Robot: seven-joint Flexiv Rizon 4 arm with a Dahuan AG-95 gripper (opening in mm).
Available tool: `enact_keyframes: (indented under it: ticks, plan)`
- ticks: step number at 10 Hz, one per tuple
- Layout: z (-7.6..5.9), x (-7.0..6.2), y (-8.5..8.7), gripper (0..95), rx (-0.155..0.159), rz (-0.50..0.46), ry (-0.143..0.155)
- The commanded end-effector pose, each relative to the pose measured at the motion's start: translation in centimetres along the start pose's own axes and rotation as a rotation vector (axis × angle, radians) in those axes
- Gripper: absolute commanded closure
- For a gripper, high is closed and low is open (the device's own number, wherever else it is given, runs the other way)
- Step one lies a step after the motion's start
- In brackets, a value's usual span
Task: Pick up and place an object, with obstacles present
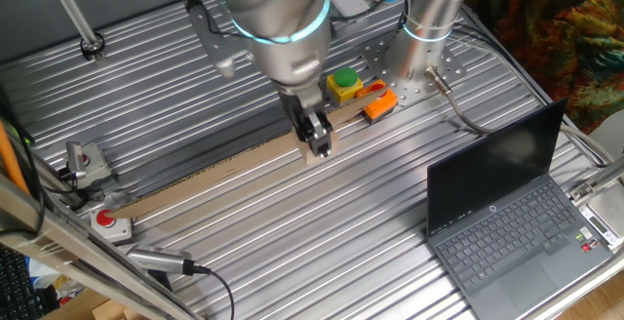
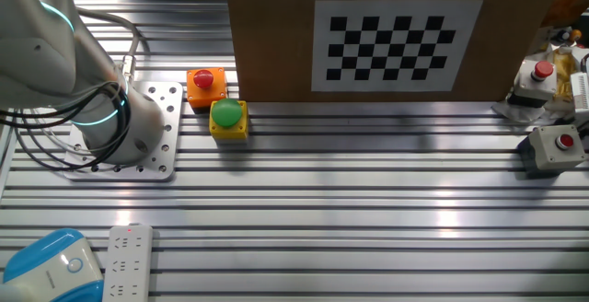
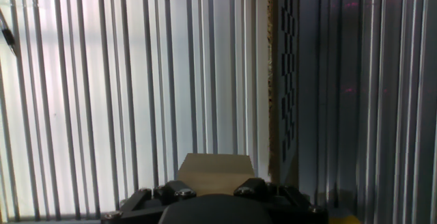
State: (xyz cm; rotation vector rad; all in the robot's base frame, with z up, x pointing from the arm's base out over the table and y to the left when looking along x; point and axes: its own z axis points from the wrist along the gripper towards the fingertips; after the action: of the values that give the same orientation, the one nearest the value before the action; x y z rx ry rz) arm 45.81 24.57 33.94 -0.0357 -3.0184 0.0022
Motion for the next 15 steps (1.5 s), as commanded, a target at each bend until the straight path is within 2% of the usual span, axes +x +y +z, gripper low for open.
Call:
enact_keyframes:
  ticks: [1, 3, 4, 9, 12, 15]
  plan:
    - [0.2, -0.1, 0.3, 95.0, 0.002, 0.003, -0.002]
    - [1.8, -0.2, 0.9, 95.0, 0.011, 0.009, -0.024]
    - [2.1, -0.3, 1.1, 95.0, 0.006, 0.015, -0.027]
    - [2.5, -0.4, 1.7, 95.0, 0.019, 0.020, -0.040]
    - [2.5, -0.4, 1.7, 95.0, 0.027, 0.024, -0.034]
    - [2.5, -0.4, 1.7, 95.0, 0.004, 0.027, -0.014]
